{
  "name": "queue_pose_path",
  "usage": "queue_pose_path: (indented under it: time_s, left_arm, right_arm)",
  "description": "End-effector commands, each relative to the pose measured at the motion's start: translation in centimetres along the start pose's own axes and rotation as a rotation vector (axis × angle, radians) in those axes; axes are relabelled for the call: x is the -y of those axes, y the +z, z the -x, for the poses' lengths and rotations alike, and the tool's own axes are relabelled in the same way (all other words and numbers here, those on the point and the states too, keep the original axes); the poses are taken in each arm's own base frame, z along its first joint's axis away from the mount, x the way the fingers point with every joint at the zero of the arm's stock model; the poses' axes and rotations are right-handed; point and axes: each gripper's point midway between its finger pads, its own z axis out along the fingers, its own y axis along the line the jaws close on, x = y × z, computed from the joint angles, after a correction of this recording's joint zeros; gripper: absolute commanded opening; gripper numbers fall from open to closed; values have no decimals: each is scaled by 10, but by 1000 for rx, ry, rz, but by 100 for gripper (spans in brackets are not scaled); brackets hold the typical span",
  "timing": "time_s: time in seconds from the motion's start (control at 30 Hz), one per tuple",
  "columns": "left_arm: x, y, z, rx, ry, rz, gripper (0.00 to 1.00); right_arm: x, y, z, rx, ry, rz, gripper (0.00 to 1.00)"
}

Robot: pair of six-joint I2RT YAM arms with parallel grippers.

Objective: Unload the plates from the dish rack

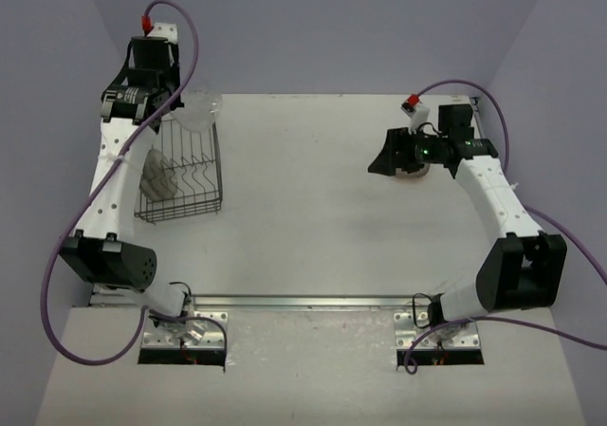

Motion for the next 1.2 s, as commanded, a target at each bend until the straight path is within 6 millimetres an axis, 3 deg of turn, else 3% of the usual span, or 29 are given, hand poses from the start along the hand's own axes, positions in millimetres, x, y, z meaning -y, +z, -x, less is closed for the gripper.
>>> queue_pose_path:
  time_s: [0.0, 0.1, 0.23, 0.33, 0.53, 0.73, 0.9, 1.17]
  left_arm:
    - [72, -55, 1, 58, 62, -478, 0]
    - [111, -71, -23, -15, 111, -698, 0]
    - [146, -88, -43, -89, 138, -890, 0]
    - [163, -96, -48, -107, 147, -951, 0]
    - [195, -112, -61, -160, 136, -1083, 0]
    - [207, -113, -69, -200, 135, -1122, 0]
    - [207, -106, -72, -205, 135, -1091, 0]
    - [197, -93, -70, -185, 129, -987, 0]
  right_arm:
    - [-49, -23, 60, 167, -52, 138, 79]
    - [-66, -25, 74, 195, -90, 145, 78]
    - [-89, -11, 73, 155, -179, 105, 74]
    - [-108, 3, 67, 128, -237, 95, 72]
    - [-127, 27, 60, 86, -266, 93, 67]
    - [-141, 49, 59, 39, -249, 118, 54]
    - [-152, 57, 54, 9, -209, 173, 51]
    - [-143, 41, 61, 55, -226, 105, 50]
